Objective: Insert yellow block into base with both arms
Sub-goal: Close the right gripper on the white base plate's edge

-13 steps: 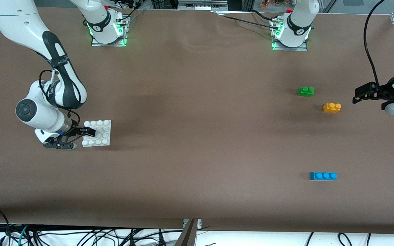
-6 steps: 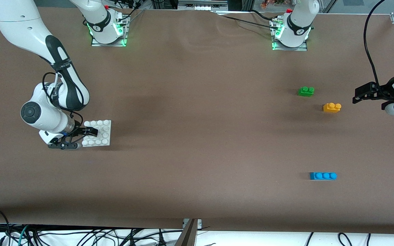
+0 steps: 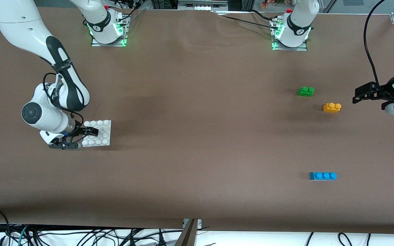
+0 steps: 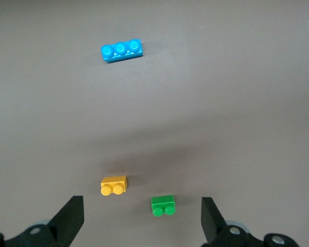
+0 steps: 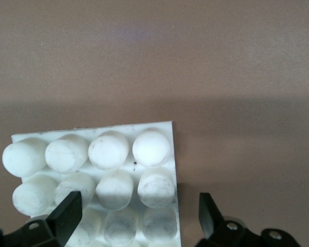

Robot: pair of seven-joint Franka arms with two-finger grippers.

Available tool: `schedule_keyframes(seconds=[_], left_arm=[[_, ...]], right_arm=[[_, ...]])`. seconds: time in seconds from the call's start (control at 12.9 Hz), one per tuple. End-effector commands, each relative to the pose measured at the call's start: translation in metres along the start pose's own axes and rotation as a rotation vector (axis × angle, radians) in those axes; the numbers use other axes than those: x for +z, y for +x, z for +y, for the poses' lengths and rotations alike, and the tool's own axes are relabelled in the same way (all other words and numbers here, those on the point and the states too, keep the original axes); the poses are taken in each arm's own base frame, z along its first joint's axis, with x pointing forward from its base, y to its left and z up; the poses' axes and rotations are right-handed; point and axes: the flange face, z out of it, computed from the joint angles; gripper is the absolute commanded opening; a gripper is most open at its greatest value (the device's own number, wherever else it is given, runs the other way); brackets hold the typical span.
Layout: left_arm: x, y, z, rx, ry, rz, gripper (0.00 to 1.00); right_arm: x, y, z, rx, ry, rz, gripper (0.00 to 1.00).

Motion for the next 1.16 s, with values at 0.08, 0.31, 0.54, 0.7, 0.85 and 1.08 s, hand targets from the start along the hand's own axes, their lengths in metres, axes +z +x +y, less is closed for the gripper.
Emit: schedule_keyframes(seconds=[0.08,0.31,0.54,0.7,0.85,1.08], left_arm=[[-0.006,0.002,-0.001,0.019,0.000,-0.004,1.00],[-0.007,0.002,-0.001,0.019,0.000,-0.001,1.00],[-0.006,0.002,0.000,0.020,0.000,-0.002,1.00],[-0.007,0.002,0.000,0.021,0.000,-0.001,1.00],[-0.006,0.002,0.000,0.021,0.000,-0.002,1.00],[-0.007,0.002,0.000,0.019,0.000,-0.001,1.00]], right_arm=[[0.006,-0.001,0.004,-0.017,0.015,-0.005,1.00],[0.005,0.000,0.006,-0.011,0.017,-0.005,1.00],[0.008,-0.002,0.009,-0.006,0.018,-0.018,1.00],[0.008,-0.002,0.013,0.005,0.023,-0.018,1.00],[0.004,-0.002,0.011,0.023,0.057,-0.044,1.00],[0.002,0.000,0.015,0.005,0.098,-0.058,1.00]])
